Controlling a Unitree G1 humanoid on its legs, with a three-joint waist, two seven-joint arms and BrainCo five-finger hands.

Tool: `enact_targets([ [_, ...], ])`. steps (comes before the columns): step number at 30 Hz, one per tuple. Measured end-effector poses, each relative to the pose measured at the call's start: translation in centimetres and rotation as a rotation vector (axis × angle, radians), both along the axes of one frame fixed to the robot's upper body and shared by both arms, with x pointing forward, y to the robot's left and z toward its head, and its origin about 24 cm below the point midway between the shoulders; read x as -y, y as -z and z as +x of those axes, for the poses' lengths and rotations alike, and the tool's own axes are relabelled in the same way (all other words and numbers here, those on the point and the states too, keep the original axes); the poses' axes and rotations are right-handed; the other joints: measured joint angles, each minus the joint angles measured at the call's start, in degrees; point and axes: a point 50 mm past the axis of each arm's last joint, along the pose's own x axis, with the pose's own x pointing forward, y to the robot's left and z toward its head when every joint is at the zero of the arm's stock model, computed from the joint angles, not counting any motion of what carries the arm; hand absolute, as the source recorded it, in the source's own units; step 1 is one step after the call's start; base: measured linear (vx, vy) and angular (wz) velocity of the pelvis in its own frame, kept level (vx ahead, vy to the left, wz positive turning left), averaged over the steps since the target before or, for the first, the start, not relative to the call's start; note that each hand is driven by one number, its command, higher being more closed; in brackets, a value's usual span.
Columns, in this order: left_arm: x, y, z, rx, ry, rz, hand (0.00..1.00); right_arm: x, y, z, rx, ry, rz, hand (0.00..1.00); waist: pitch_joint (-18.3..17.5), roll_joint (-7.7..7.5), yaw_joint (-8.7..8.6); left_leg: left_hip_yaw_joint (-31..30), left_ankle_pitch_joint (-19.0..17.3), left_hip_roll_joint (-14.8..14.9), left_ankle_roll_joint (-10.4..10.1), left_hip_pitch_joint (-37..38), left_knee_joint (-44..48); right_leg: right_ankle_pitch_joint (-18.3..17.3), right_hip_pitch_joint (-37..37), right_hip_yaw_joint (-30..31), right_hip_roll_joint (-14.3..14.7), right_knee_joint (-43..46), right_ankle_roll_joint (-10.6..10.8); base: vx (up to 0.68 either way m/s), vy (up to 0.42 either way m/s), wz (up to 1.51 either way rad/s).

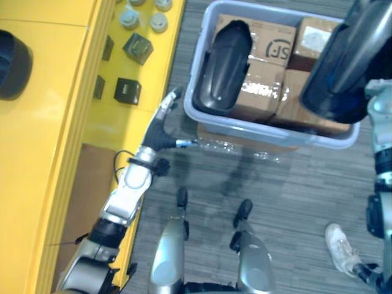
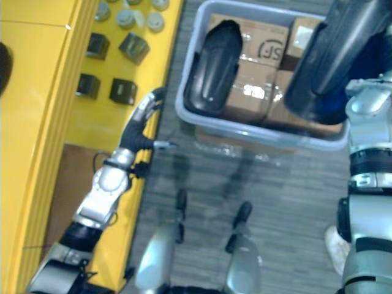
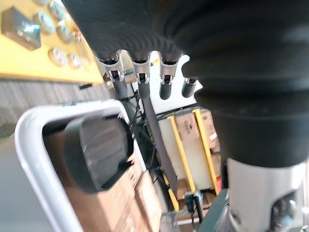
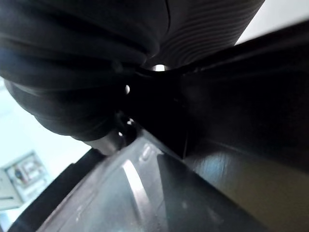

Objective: Walk over and take plastic housings, then place them on the shelf

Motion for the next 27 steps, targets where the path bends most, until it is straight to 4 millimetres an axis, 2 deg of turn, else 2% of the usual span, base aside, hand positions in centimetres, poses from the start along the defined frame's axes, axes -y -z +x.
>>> enact_targets([
  [6, 0.3, 1.3, 1.7, -0.100, -0.055, -0.003, 0.00, -2.2, 0.3, 0.6, 0.021, -0.085, -0.059, 1.00, -0.49, -0.91, -0.62, 0.34, 0.56, 0.84, -0.47, 0.80, -1.02, 0.05, 0.01, 0.46, 0.80, 0.08, -0.05, 0.00, -0.022, -0.06],
  [8, 0.8, 1.6, 2.1, -0.144, -0.040, -0.061, 0.00, -3.3, 0.1, 0.6, 0.044, -0.120, -0.087, 1.00, -0.47, -0.94, -0.66, 0.31, 0.65, 1.00, -0.58, 1.06, -1.05, 0.08, 0.27, 0.45, 0.96, 0.13, -0.09, 0.00, 0.000, 0.00],
  [11, 0.6, 2.3, 2.5, -0.187, -0.050, -0.074, 0.00, -4.7, 1.4, 1.0, 0.032, -0.170, -0.111, 1.00, -0.65, -1.67, -0.71, 0.33, 0.76, 1.12, -0.72, 2.42, -1.58, 0.08, 1.38, 0.45, 1.08, 0.15, -0.10, 0.00, 0.000, 0.00],
  [17, 1.5, 3.9, 2.9, -0.401, 0.103, -0.238, 0.00, -8.1, 2.9, 1.3, 0.036, -0.272, -0.132, 1.00, -1.62, -3.80, -0.59, 0.12, 2.86, 1.18, -0.76, 4.44, -5.30, -0.18, 2.09, 0.04, 1.14, 0.21, -0.35, -0.02, -0.005, 0.05],
  [20, 2.6, 6.1, 2.7, -0.573, 0.198, -0.318, 0.00, -10.0, 3.2, 1.4, 0.036, -0.317, -0.170, 1.00, -1.74, -4.09, -0.50, 0.08, 3.77, 1.16, -0.78, 6.00, -6.96, -0.23, 3.00, -0.31, 1.04, 0.29, -0.35, -0.02, -0.011, 0.05],
  [22, 3.3, 6.7, 2.4, -0.649, 0.269, -0.384, 0.00, -11.4, 3.0, 1.3, 0.039, -0.355, -0.188, 1.00, -1.98, -4.57, -0.47, 0.08, 3.99, 1.19, -0.84, 5.95, -7.24, -0.26, 2.95, -0.51, 1.04, 0.30, -0.34, -0.02, -0.012, 0.04],
  [27, 5.0, 7.7, 1.9, -0.745, 0.374, -0.454, 0.00, -13.1, 4.0, 1.4, -0.001, -0.407, -0.209, 1.00, -2.51, -5.45, -0.40, 0.21, 4.89, 1.09, -0.71, 7.30, -9.02, -0.26, 3.54, -0.70, 0.87, 0.26, -0.33, 0.00, -0.003, 0.01],
])
